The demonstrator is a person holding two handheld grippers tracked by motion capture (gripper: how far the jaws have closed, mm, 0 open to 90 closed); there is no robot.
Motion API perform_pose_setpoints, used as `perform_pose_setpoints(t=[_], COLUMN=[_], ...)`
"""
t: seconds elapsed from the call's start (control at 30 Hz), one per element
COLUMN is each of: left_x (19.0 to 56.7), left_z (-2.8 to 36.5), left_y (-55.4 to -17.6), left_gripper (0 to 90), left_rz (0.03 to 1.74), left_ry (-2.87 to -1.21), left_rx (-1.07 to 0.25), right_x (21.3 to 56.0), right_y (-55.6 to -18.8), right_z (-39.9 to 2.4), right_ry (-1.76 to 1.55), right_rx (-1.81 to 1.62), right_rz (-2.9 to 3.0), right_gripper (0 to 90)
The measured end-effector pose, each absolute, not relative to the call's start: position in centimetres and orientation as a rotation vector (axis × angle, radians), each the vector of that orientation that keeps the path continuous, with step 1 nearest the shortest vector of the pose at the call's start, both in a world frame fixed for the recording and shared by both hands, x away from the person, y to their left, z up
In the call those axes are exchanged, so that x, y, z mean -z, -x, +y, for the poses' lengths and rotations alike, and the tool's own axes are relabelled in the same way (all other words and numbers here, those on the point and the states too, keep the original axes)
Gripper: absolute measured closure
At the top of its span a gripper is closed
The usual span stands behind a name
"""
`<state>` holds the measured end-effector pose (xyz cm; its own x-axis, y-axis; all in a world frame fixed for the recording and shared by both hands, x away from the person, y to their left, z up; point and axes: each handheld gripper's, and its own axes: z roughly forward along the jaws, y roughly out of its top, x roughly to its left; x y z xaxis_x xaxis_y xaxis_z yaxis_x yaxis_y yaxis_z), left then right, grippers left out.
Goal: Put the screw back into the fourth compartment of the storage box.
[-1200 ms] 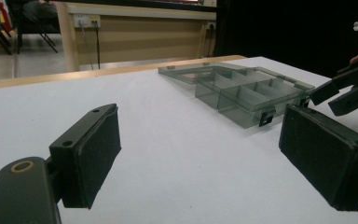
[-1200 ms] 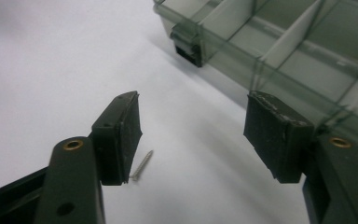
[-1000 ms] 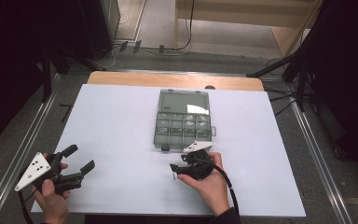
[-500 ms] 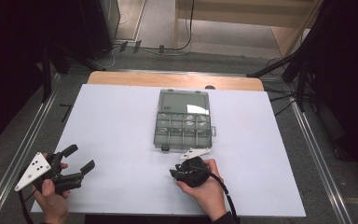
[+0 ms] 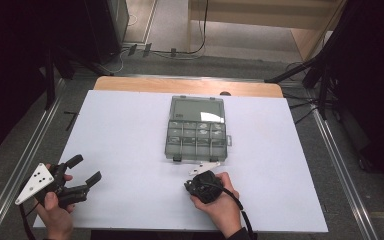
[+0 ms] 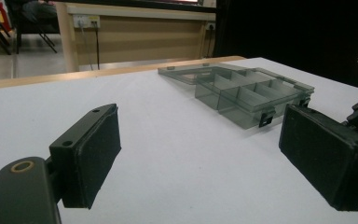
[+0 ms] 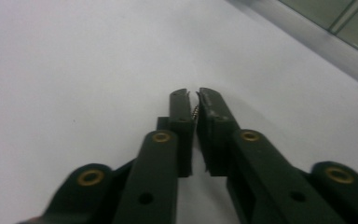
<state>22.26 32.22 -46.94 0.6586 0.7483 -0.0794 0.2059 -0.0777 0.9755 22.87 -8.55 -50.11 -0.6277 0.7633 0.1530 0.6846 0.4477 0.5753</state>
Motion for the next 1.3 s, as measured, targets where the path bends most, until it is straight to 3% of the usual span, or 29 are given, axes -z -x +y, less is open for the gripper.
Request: perform_pose_setpoints(t=[0.4, 1.3], left_x=[46.9, 46.9], left_z=[32.2, 32.1], left_y=[-22.3, -22.2], left_gripper=[12.7, 12.7], left_rz=[0.798, 0.794], left_ry=[-1.625, -1.635], left_rx=[-0.539, -0.54], right_x=[50.0, 45.9], right_y=[-23.1, -23.9], right_z=[-9.4, -12.1], right_ry=[-1.327, -1.315], right_rx=[-0.994, -1.108], right_rz=[2.573, 2.46], right_gripper=[89.8, 89.8])
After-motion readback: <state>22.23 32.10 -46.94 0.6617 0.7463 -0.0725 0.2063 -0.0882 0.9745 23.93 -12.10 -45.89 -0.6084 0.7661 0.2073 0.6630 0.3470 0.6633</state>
